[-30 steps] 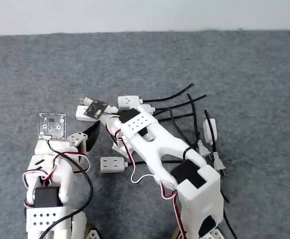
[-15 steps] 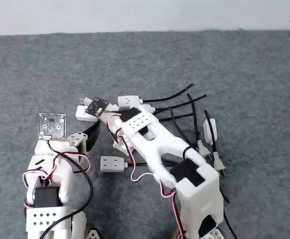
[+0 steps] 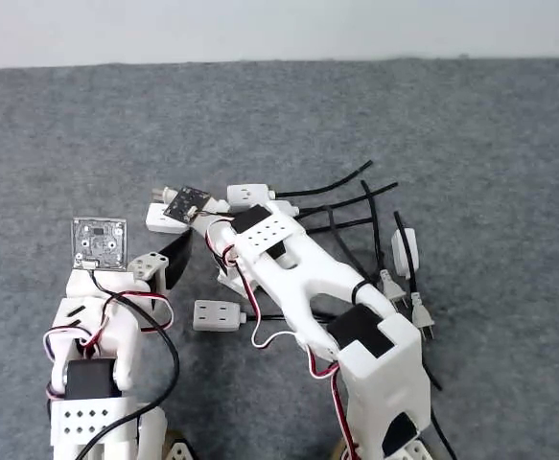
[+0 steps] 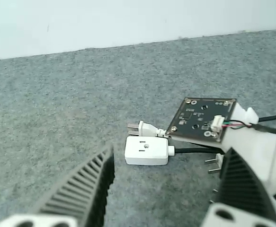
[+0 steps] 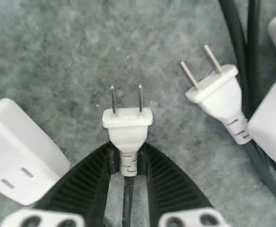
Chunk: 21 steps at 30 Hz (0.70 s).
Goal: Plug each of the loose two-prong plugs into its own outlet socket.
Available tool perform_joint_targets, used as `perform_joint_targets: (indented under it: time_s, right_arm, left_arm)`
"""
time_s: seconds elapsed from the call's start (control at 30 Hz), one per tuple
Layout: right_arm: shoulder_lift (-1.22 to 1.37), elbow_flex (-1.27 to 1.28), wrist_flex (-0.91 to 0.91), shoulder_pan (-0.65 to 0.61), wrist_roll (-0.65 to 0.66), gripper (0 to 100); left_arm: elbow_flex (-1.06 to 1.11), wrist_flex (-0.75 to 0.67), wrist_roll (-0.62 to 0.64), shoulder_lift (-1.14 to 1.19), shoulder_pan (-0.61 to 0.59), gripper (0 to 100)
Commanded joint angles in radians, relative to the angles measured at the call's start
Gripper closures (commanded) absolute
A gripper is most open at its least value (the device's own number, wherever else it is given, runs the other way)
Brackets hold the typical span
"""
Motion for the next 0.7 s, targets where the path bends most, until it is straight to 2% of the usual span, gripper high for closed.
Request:
perform_joint_targets:
  time_s: [0.0, 0.37, 0.57, 0.67]
  right_arm:
    - [-0.081, -0.012, 0.028, 0.012, -0.026, 99.0]
    - [-0.268, -0.012, 0.142, 0.038, -0.032, 99.0]
    - [-0.371, -0.012, 0.209, 0.018, -0.034, 99.0]
    - [-0.429, -0.012, 0.248, -0.015, -0.034, 99.0]
  left_arm:
    - [-0.036, -0.029, 0.009, -0.002, -0.006, 65]
    - [-0.036, -0.029, 0.009, -0.002, -0.005, 65]
    - [-0.035, -0.038, 0.009, 0.003, -0.005, 65]
    - [-0.001, -0.087, 0.002, 0.002, -0.003, 65]
